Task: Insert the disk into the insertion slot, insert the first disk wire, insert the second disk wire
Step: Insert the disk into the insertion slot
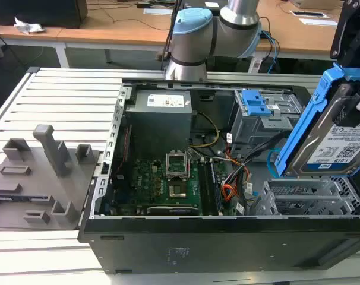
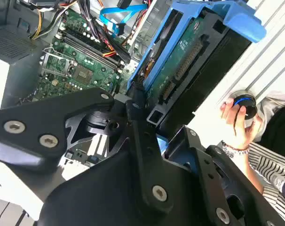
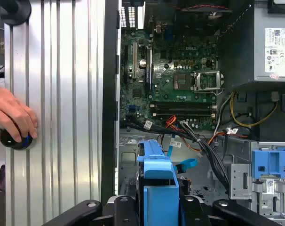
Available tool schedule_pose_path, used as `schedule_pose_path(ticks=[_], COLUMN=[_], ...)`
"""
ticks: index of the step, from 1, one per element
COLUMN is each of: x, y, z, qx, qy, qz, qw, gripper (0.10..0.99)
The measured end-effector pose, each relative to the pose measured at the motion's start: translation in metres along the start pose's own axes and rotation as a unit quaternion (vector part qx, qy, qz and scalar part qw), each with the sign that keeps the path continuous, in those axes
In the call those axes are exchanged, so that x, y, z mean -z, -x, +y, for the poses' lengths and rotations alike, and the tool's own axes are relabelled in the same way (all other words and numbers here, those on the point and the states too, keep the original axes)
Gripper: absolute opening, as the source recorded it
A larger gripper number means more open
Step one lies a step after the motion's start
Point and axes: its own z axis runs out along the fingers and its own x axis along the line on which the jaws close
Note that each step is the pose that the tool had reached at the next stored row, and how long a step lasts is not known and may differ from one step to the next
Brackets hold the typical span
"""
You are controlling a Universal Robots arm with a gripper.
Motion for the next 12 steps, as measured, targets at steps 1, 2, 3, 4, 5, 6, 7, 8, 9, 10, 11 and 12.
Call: schedule_pose_path(ticks=[1, 2, 3, 4, 5, 6, 7, 8, 9, 10, 11, 12], x=[-0.0017, -0.0041, -0.0048, -0.0060, -0.0085, -0.0099, -0.0112, -0.0131, -0.0179, -0.0241, -0.0278, -0.0292], y=[0.0000, 0.0000, 0.0000, 0.0000, 0.0000, 0.0000, 0.0000, 0.0001, 0.0001, 0.0001, 0.0001, 0.0004], z=[-0.0001, -0.0002, -0.0002, -0.0002, -0.0004, -0.0004, -0.0005, -0.0005, -0.0007, -0.0010, -0.0017, -0.0052], qx=[0.000, 0.000, 0.000, 0.000, 0.000, 0.000, 0.000, 0.000, 0.000, 0.000, 0.000, 0.000], qy=[0.0000, 0.0000, 0.0000, 0.0000, 0.0000, 0.0000, 0.0000, 0.0000, 0.0000, 0.0000, 0.0000, 0.0000], qz=[0.0000, 0.0000, 0.0000, 0.0001, 0.0001, 0.0000, 0.0001, 0.0000, 0.0001, 0.0001, 0.0000, 0.0000], qw=[1.0000, 1.0000, 1.0000, 1.0000, 1.0000, 1.0000, 1.0000, 1.0000, 1.0000, 1.0000, 1.0000, 1.0000], gripper=[0.365, 0.365, 0.365, 0.365, 0.365, 0.365, 0.365, 0.365, 0.365, 0.365, 0.365, 0.365])
